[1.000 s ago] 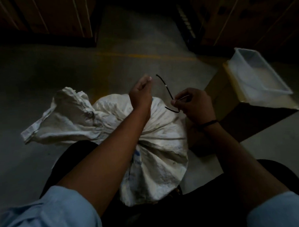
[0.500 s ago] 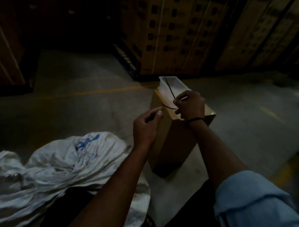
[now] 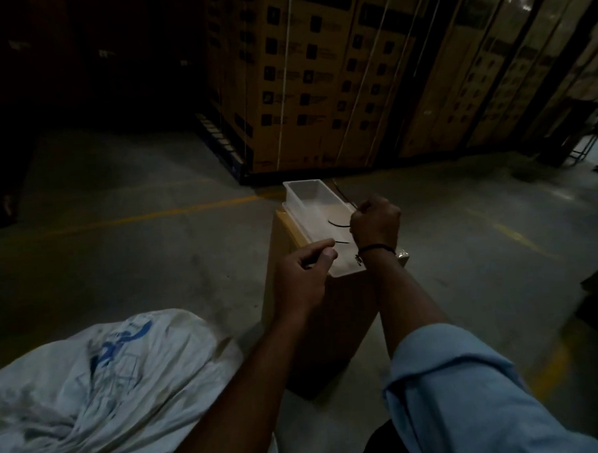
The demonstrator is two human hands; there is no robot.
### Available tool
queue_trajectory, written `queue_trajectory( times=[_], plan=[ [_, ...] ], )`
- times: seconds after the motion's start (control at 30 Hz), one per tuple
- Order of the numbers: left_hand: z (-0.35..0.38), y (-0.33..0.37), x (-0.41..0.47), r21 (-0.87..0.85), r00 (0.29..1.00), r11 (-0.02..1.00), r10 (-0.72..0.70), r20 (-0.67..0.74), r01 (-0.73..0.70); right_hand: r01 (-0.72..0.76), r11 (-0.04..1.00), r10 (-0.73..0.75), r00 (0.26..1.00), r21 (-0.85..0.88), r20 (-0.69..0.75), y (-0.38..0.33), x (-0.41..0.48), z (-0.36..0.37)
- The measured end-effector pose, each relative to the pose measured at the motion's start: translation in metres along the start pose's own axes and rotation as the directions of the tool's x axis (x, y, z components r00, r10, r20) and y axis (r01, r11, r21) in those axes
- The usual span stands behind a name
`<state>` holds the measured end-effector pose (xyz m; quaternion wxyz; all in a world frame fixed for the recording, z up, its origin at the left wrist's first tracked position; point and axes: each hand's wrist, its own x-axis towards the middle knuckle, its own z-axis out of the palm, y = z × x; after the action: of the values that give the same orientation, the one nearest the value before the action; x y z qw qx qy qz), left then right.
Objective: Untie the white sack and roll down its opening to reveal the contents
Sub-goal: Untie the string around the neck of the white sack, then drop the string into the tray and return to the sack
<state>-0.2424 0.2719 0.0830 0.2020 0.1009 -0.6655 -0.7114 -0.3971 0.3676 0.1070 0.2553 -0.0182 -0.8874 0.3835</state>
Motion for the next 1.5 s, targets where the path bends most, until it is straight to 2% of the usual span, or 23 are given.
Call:
queue_trajectory(
  times=[0.13,0.23,0.4,0.6,0.7,0.8,1.03,1.2,1.37,1.5],
  plan=[
    [0.013,-0.012,0.018,0.097,0.998,0.995,-0.014,0.059,0.009,0.095,0.991,-0.093,0.995,-0.096,0.033,-0.009,-0.002,0.005],
    [0.018,-0.022,0.025,0.178,0.994,0.984,-0.029,0.105,0.01,0.109,0.984,-0.101,0.993,-0.144,0.059,0.001,0.002,0.013],
    [0.023,-0.035,0.029,0.197,0.992,0.98,-0.04,0.123,0.015,0.134,0.98,-0.13,0.991,-0.144,0.038,0.007,0.006,0.011],
    [0.018,-0.032,0.022,0.17,0.998,0.985,-0.026,0.051,0.017,0.192,0.972,-0.18,0.979,-0.136,0.097,0.002,-0.012,0.015],
    [0.005,-0.024,0.019,0.174,1.0,0.985,0.014,0.004,-0.014,0.281,0.949,-0.261,0.955,-0.142,0.143,-0.015,-0.029,0.018],
    [-0.021,-0.016,0.02,0.182,0.997,0.982,0.051,-0.065,-0.038,0.36,0.928,-0.347,0.929,-0.094,0.126,-0.039,-0.044,0.021],
    [-0.107,0.008,0.015,0.374,0.98,0.925,0.13,-0.148,-0.066,0.48,0.877,-0.47,0.859,-0.001,0.203,-0.089,-0.086,0.038],
    [-0.18,0.027,0.001,0.474,0.964,0.88,0.16,-0.214,-0.041,0.568,0.814,-0.576,0.765,0.118,0.289,-0.131,-0.124,0.064],
    [-0.253,0.043,-0.014,0.543,0.937,0.839,0.185,-0.296,0.006,0.674,0.69,-0.711,0.565,0.262,0.419,-0.185,-0.184,0.086],
    [-0.304,0.054,-0.036,0.607,0.937,0.793,0.175,-0.302,0.048,0.716,0.595,-0.779,0.399,0.365,0.484,-0.216,-0.233,0.09]
  ],
)
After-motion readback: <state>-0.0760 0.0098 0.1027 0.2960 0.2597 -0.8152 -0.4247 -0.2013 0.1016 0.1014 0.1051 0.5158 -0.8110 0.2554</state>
